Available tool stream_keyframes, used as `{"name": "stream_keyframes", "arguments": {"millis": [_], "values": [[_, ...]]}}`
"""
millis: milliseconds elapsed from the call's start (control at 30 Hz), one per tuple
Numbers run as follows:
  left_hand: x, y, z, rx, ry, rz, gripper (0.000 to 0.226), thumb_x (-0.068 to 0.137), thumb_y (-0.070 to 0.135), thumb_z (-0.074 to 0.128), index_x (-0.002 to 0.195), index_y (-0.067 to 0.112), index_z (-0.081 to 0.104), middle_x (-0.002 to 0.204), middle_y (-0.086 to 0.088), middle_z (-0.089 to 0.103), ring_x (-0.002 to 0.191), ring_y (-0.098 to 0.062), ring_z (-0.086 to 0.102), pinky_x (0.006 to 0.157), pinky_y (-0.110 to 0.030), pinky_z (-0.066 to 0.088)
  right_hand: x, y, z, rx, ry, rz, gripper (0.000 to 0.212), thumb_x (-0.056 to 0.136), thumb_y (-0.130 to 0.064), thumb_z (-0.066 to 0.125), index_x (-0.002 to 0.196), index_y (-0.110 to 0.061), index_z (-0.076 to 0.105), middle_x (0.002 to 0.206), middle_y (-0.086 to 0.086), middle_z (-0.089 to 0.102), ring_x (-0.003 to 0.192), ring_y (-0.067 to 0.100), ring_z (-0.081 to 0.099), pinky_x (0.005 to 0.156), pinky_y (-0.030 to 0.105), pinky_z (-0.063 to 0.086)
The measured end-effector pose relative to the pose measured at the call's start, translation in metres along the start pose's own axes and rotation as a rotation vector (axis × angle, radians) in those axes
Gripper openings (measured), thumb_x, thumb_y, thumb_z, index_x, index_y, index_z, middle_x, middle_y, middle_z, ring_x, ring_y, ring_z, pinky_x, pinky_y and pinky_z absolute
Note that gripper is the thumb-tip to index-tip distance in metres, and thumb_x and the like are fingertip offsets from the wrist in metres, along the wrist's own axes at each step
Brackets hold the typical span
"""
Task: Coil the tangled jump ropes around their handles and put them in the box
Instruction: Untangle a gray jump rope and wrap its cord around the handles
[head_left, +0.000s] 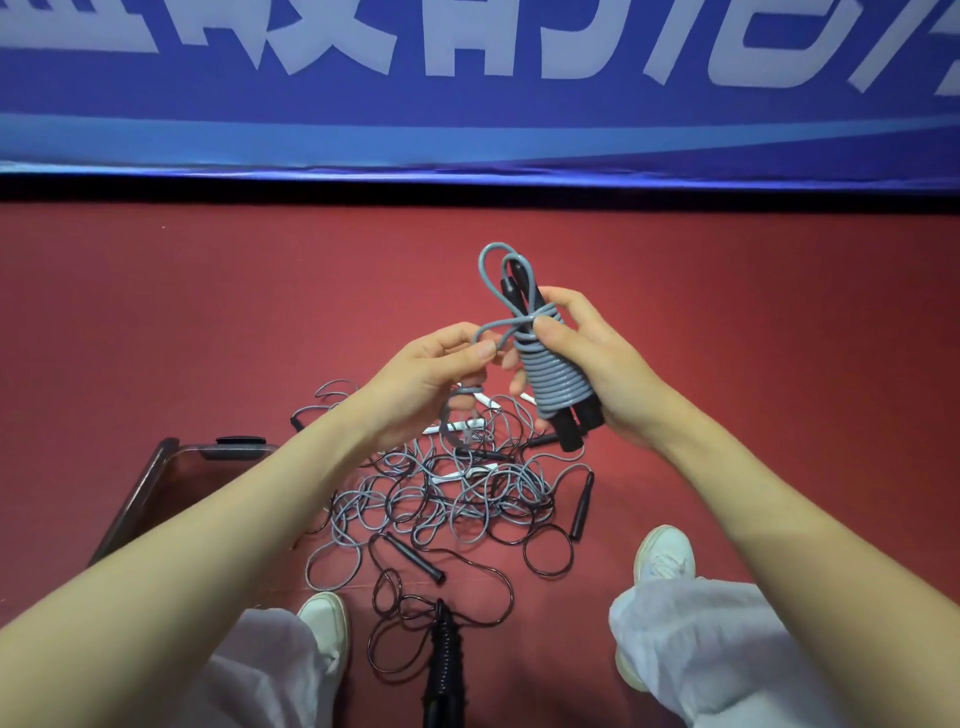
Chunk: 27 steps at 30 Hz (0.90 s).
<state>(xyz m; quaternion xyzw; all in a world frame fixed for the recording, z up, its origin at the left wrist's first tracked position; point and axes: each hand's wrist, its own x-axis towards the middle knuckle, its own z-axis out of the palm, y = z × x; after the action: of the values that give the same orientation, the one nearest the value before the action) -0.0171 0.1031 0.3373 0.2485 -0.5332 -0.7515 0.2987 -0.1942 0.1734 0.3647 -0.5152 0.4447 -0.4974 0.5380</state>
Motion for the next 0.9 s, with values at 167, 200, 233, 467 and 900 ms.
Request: {"name": "stream_keyframes", "arguments": {"millis": [167, 200, 233, 467, 900], "values": [[-0.005, -0.004, 0.003, 0.373, 0.052, 0.017, 0.014, 0.091, 0.017, 0.062, 0.088, 0.003, 0.059, 0.061, -0.002, 0.038, 0.048, -0.006, 0.03, 0.045, -0.014, 0.026, -0.001, 0.002, 0.002, -0.041, 0.067, 0.131, 0.034, 0.092, -0.045, 0.053, 0.104, -0.016, 0.041, 0.073, 0.011, 0.058, 0.054, 0.024, 0.052, 0.039, 0.026, 0.044], [-0.006, -0.003, 0.003, 0.408, 0.061, 0.017, 0.012, 0.091, 0.017, 0.062, 0.087, 0.006, 0.059, 0.059, 0.0, 0.039, 0.048, -0.006, 0.032, 0.045, -0.014, 0.028, 0.0, 0.002, 0.004, -0.057, 0.07, 0.142, 0.04, 0.089, -0.051, 0.051, 0.102, -0.015, 0.04, 0.07, 0.01, 0.058, 0.052, 0.023, 0.051, 0.038, 0.025, 0.043], [-0.007, -0.003, 0.003, 0.445, 0.061, 0.02, 0.012, 0.09, 0.02, 0.063, 0.085, 0.009, 0.06, 0.058, 0.001, 0.042, 0.047, -0.007, 0.033, 0.046, -0.014, 0.029, 0.0, 0.002, 0.005, -0.055, 0.075, 0.153, 0.041, 0.089, -0.053, 0.049, 0.101, -0.015, 0.04, 0.068, 0.009, 0.058, 0.05, 0.023, 0.051, 0.038, 0.025, 0.043], [-0.011, 0.007, -0.017, 0.591, -0.115, 0.004, 0.033, 0.083, 0.055, 0.064, 0.082, 0.023, 0.07, 0.074, 0.008, 0.06, 0.062, -0.009, 0.045, 0.056, -0.016, 0.036, -0.002, 0.001, 0.001, 0.017, -0.027, 0.199, 0.02, 0.099, -0.037, 0.043, 0.097, -0.018, 0.041, 0.066, 0.013, 0.057, 0.045, 0.023, 0.052, 0.035, 0.024, 0.043], [-0.002, -0.001, -0.022, 0.249, -0.005, -0.182, 0.017, 0.071, 0.003, 0.067, 0.074, 0.016, 0.076, 0.066, 0.0, 0.065, 0.054, -0.008, 0.053, 0.053, -0.019, 0.043, -0.009, -0.008, 0.001, -0.267, -0.463, 0.461, 0.038, 0.089, -0.033, 0.058, 0.11, -0.009, 0.037, 0.069, 0.013, 0.058, 0.047, 0.023, 0.052, 0.034, 0.023, 0.042]]}}
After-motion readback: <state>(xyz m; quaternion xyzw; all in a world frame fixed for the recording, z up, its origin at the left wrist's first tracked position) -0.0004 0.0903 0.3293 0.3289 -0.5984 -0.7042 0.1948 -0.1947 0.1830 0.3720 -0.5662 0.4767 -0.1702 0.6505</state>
